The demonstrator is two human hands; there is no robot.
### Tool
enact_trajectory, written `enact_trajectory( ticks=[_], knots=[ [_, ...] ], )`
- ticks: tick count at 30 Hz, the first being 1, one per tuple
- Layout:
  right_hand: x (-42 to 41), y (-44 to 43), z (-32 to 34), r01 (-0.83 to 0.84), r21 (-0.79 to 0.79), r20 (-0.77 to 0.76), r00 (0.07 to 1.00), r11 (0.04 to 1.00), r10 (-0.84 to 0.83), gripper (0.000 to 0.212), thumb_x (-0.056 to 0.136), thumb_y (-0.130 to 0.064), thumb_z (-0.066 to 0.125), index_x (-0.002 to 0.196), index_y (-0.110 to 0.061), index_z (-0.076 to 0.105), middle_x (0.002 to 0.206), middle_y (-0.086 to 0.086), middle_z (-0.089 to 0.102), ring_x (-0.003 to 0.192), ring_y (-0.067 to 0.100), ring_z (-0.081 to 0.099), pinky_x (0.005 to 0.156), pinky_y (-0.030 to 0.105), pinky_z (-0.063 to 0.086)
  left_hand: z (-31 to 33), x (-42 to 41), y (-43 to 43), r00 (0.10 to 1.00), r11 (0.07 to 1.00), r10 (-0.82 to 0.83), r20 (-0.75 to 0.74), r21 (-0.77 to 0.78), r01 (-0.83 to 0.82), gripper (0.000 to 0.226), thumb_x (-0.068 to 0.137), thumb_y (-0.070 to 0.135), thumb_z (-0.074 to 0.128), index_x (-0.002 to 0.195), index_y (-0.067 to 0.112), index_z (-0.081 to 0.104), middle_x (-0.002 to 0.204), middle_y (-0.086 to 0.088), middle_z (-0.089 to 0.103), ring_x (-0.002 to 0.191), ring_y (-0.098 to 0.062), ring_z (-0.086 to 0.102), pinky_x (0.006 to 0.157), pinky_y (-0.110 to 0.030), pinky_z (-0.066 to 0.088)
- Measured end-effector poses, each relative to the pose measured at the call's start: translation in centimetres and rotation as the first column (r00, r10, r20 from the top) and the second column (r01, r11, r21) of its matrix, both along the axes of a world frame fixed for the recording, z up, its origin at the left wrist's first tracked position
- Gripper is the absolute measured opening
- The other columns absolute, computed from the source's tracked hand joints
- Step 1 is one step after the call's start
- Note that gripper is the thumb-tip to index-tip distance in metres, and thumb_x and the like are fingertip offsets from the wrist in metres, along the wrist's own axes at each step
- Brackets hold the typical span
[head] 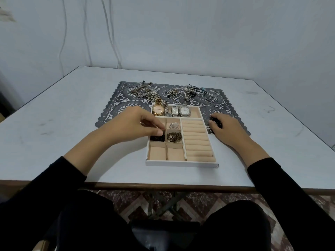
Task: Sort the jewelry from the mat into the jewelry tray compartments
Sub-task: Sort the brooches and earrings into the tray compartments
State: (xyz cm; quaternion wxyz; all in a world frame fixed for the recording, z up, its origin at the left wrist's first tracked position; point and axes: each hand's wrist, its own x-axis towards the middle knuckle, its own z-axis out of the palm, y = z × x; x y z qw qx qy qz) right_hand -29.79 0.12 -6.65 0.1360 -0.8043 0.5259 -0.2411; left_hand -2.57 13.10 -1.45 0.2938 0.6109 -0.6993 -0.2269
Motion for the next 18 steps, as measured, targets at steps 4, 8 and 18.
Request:
enact_trajectory(
  ticks=[4,8,18],
  knots=[
    [0.0,-0.3,0.4,0.010,0.009,-0.003,1.000,1.000,-0.010,0.031,0.097,-0.029,0.050,0.122,-0.013,0.060,0.116,0.002,0.063,0.110,0.018,0.052,0.078,0.019,0.030,0.2,0.9,-0.7,0.981,0.998,0.058,-0.185,-0.022,-0.063,0.015,0.081,0.030,0.075,0.095,0.026,0.078,0.082,0.005,0.076,0.077,-0.016,0.071,0.072,-0.026,0.059],
    [-0.1,-1.6,0.8,0.043,0.006,0.038,0.998,0.999,-0.043,0.026,0.095,-0.030,0.052,0.116,-0.019,0.064,0.114,0.000,0.065,0.097,0.011,0.050,0.081,0.021,0.034,-0.3,2.4,-3.1,0.973,0.981,0.152,-0.173,-0.089,-0.170,0.013,0.089,0.036,0.068,0.100,0.032,0.074,0.088,0.008,0.073,0.079,-0.016,0.068,0.070,-0.036,0.056],
    [2.2,-7.0,2.7,0.007,-0.051,0.125,0.992,0.999,-0.001,0.027,0.092,-0.022,0.058,0.119,-0.017,0.064,0.114,0.001,0.066,0.101,0.014,0.059,0.099,0.029,0.044,-2.2,5.5,-11.3,0.955,0.955,0.255,0.153,-0.196,-0.224,0.029,0.101,0.023,0.049,0.128,0.019,0.060,0.132,-0.001,0.060,0.122,-0.019,0.053,0.106,-0.037,0.037]
  ],
)
